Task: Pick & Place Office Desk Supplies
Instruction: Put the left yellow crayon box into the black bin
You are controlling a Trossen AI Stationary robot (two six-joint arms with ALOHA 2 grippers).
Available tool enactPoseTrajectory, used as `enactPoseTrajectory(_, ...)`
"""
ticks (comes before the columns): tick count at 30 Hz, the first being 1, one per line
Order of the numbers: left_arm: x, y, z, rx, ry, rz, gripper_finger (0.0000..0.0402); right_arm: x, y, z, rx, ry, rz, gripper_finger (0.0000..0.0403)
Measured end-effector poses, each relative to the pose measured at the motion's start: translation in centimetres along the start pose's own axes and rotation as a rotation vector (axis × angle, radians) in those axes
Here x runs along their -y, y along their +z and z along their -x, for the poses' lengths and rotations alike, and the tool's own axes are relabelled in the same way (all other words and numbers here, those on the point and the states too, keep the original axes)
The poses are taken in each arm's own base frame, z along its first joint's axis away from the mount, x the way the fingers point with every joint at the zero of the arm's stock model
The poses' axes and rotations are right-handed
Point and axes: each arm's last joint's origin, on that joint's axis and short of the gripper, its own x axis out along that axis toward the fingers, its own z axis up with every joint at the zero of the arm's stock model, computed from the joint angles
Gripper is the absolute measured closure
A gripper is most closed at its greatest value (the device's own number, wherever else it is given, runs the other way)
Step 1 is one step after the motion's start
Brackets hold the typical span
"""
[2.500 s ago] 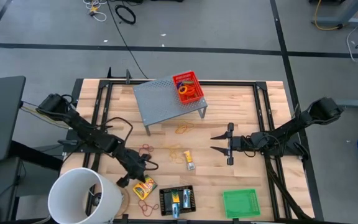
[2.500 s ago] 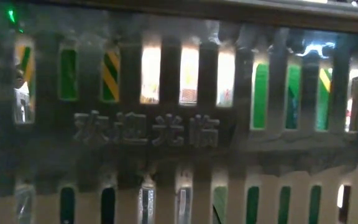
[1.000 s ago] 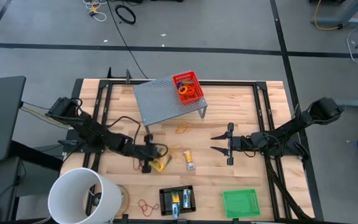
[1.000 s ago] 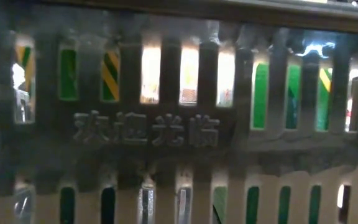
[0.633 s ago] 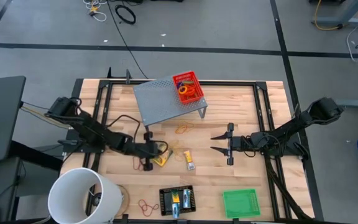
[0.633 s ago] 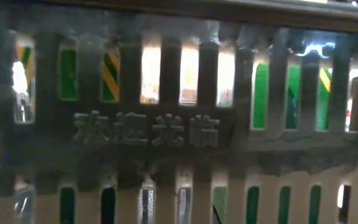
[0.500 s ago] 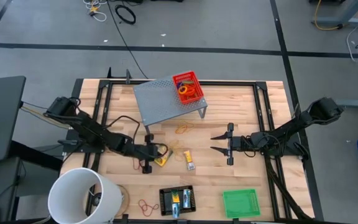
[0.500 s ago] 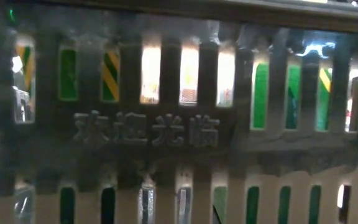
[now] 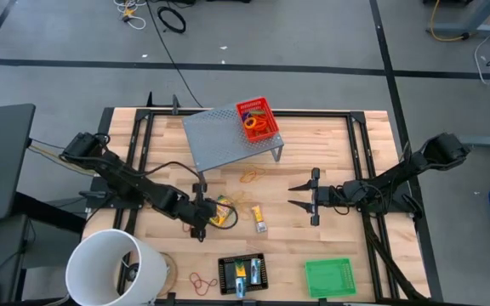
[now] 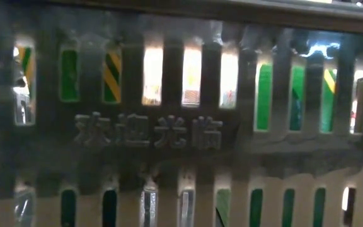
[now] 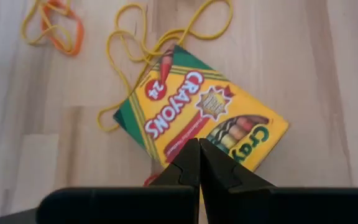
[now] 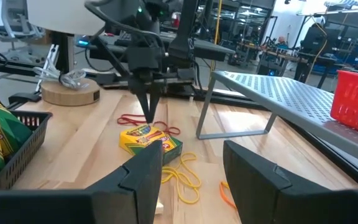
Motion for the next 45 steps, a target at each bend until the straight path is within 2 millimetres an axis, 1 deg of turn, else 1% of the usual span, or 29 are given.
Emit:
enactPoseTrajectory(4, 0.0, 0.5, 0.7, -0.069, -0.029, 0.001, 0.0401, 0.0, 0.0, 0.0, 0.0, 0.0, 0.0, 0.0227)
enactPoseTrajectory(9, 0.0, -0.3, 0.8, -0.17, -0.078, 0.012, 0.0401, 0.0, 0.0, 0.0, 0.0, 0.0, 0.0, 0.0227)
enactPoseTrajectory(14, -0.2, -0.9, 0.7, -0.214, -0.064, 0.029, 0.0401, 0.0, 0.0, 0.0, 0.0, 0.001, 0.0, 0.0227)
enactPoseTrajectory(18, -0.6, -1.2, 0.3, -0.255, -0.057, 0.056, 0.0401, 0.0, 0.0, 0.0, 0.001, 0.001, 0.0, 0.0227)
enactPoseTrajectory(23, -1.1, -1.5, -0.7, -0.308, -0.025, 0.077, 0.0401, 0.0, 0.0, 0.0, 0.002, 0.001, -0.001, 0.0227)
enactPoseTrajectory(27, -1.1, -1.7, -1.6, -0.336, -0.047, 0.071, 0.0401, 0.0, 0.0, 0.0, 0.003, 0.005, -0.001, 0.0227)
enactPoseTrajectory(33, -0.5, -1.2, -2.4, -0.288, -0.101, 0.038, 0.0401, 0.0, 0.0, 0.0, 0.003, 0.005, -0.001, 0.0227)
enactPoseTrajectory(45, 0.3, 0.9, -3.0, -0.074, -0.224, -0.011, 0.0401, 0.0, 0.1, 0.0, 0.006, 0.004, -0.003, 0.0227)
